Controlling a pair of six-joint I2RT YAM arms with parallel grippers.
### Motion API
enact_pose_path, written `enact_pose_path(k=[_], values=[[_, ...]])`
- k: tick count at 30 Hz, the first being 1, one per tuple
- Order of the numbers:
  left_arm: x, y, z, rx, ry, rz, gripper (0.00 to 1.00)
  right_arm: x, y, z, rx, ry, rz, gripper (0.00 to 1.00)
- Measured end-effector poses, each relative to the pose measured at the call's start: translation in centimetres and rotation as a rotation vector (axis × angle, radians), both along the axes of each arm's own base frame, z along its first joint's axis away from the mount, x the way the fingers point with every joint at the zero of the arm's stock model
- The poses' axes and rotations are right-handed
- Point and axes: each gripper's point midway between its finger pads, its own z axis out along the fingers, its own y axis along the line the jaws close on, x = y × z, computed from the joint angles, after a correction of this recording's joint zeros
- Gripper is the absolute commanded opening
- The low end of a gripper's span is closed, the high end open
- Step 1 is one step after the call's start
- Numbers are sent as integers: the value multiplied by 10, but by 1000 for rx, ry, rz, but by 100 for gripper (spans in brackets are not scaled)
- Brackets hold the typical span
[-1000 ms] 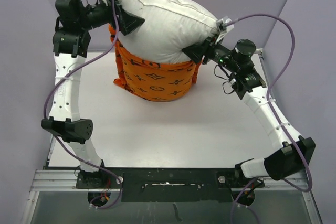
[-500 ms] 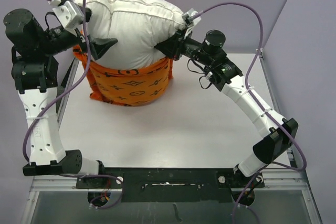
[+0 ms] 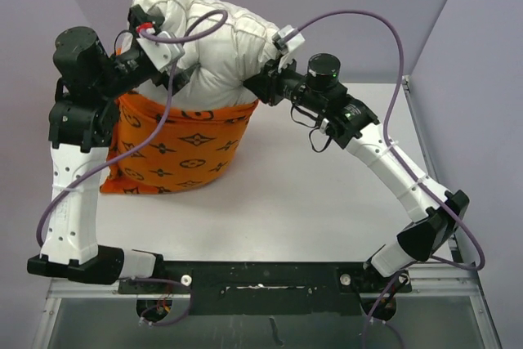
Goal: Remove the pillowcase from the pillow
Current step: Remove the pillow from the pillowcase.
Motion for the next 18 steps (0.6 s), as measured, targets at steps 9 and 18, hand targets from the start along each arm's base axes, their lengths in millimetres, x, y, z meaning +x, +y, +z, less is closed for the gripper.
enact_pose_path(k=[9,18], values=[[41,12,40,-197,48,137,98,-12,-47,56,-2,-170,-86,0],[13,60,11,-380,120,379,98,-15,-58,73,-16,-228,-137,0]])
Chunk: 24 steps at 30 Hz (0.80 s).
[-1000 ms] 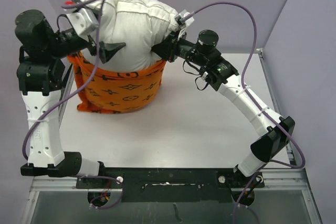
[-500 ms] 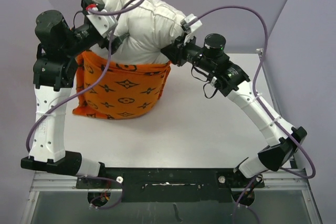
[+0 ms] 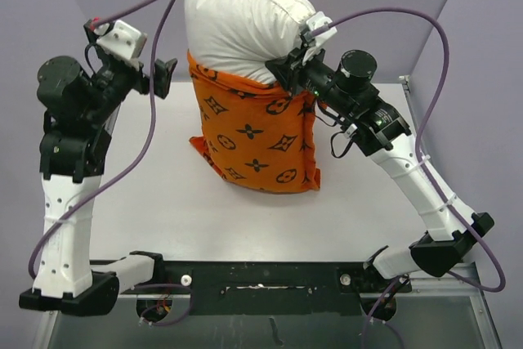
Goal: Remove the pillowcase from the pillow
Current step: Remove the pillow from the pillowcase.
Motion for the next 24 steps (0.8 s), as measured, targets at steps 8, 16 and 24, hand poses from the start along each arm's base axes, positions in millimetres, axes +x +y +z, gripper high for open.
enact_pose_path(k=[8,16,24], values=[[-109,-54,49,100,-161,-446,98,-23,40,-1,-24,-8,119,0],[-124,-87,87,243,-264,-705,98,-59,82,-4,-17,37,410,0],[-76,-92,4,326,-41,-734,98,-96,93,-12,-26,93,632,0]])
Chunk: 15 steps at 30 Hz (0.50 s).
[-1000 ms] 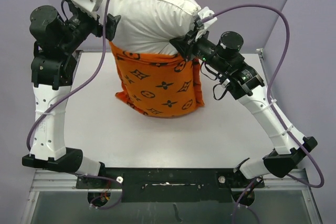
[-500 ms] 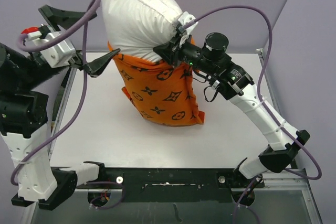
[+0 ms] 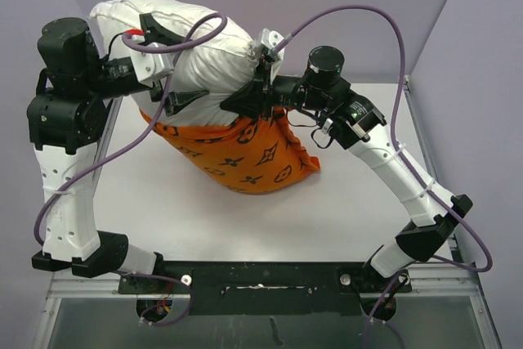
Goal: Remove the pillowcase from the pillow
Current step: Remove the pillow from the pillowcase.
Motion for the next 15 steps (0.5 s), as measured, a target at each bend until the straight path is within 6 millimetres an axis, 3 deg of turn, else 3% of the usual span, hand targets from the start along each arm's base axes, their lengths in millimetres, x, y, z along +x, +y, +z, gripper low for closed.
enact_pose_path(k=[3,7,15], values=[[-3,2,-4,8,-40,11,98,-5,1,-5,-12,13,32,0],[-15,6,7,-12,-129,48,98,-15,6,-6,-34,7,77,0],[-42,14,60,-49,-302,67,98,-37,13,-13,-68,-3,161,0]])
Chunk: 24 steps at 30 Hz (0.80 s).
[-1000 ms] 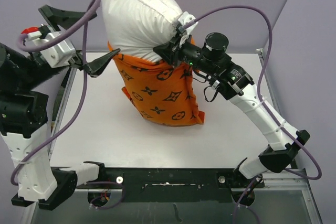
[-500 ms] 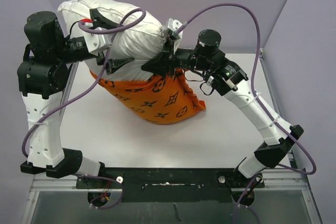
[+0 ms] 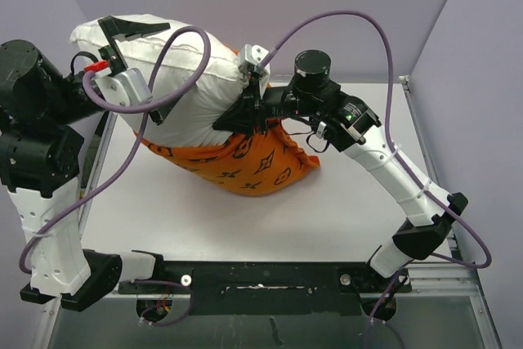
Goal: Remove the pillowcase from the pillow
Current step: Remove the pillow from the pillowcase.
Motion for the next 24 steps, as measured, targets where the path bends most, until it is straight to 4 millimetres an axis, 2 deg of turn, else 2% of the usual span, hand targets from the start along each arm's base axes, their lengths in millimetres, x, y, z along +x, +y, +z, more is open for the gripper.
enact_pose_path(k=[2,4,8,12,18,20,24], values=[[-2,1,2,11,-10,0,98,-5,1,-1,-7,-5,15,0],[-1,1,-4,30,16,1,98,-11,3,-4,-16,-11,33,0],[10,-4,-30,72,169,-19,98,-20,6,-10,-39,-23,59,0],[16,-16,-64,110,380,-78,98,-26,4,-20,-77,-31,66,0],[5,-46,-124,220,585,-180,97,-29,-14,-39,-170,2,30,0],[-2,-50,-132,248,587,-197,97,-26,-22,-44,-192,26,18,0],[-9,-50,-129,251,555,-202,97,-9,-34,-39,-172,52,-27,0]])
